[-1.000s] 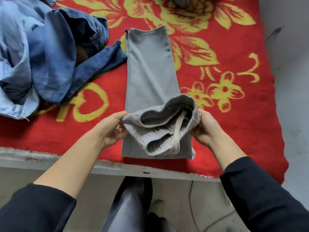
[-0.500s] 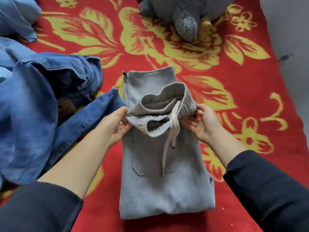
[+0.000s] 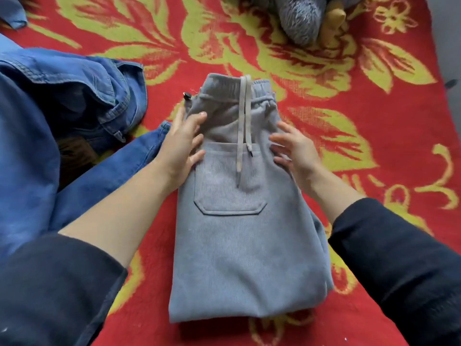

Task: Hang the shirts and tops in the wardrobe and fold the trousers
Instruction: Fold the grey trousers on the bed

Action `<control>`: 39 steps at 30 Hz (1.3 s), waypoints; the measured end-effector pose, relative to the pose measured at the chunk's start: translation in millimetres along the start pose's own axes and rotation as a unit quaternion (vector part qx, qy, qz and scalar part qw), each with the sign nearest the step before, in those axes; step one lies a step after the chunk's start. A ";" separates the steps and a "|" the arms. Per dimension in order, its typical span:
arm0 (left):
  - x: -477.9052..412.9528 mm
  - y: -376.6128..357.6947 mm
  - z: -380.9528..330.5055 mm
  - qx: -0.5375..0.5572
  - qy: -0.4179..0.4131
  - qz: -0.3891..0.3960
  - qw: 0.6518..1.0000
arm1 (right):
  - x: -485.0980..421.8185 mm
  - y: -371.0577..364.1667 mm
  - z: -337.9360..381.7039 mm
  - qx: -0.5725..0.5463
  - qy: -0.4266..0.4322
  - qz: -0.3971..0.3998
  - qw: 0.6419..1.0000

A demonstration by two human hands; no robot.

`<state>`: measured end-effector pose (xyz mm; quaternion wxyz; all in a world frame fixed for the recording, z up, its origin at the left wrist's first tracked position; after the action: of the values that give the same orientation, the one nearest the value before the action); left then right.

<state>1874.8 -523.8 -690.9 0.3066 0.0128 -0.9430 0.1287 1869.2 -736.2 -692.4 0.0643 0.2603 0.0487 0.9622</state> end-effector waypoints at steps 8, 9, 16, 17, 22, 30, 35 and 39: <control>97.4 19.2 98.0 -0.560 -0.238 0.063 0.791 | 104.7 35.1 -72.8 0.382 0.195 0.088 0.899; 112.2 19.7 110.5 -0.595 -0.255 0.075 0.759 | 118.2 39.9 -82.1 0.401 0.216 0.100 0.885; 169.2 24.3 165.8 -0.744 -0.267 0.124 0.600 | 178.1 70.1 -133.3 0.584 0.324 0.187 0.720; 170.8 25.4 168.1 -0.764 -0.260 0.121 0.578 | 177.9 71.7 -137.3 0.608 0.327 0.202 0.694; 169.6 13.0 169.8 -0.831 -0.229 0.098 0.498 | 166.7 71.0 -137.0 0.656 0.327 0.228 0.641; 169.2 -16.7 120.1 -0.832 -0.110 0.151 0.522 | 167.6 72.9 -77.8 0.566 0.173 0.261 0.763; 209.5 -30.5 101.9 -0.778 -0.039 0.229 0.584 | 190.7 80.4 -55.6 0.544 0.041 0.329 0.771; 238.3 -29.0 127.2 -0.682 0.141 0.324 0.640 | 220.0 90.5 -73.2 0.512 -0.125 0.414 0.742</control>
<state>1611.2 -570.7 -644.4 0.2961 -0.5244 -0.6525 -0.4599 1634.8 -797.2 -635.0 -0.4782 0.3661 0.4129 0.6832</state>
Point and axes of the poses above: each hand's wrist, its own x-axis away from the middle knuckle, its own y-axis out of the back of the hand, z = x × y, the point moved 2 cm from there along -x, towards the middle knuckle, and after that the axes turned 2 degrees about y, right-handed, at the moved point
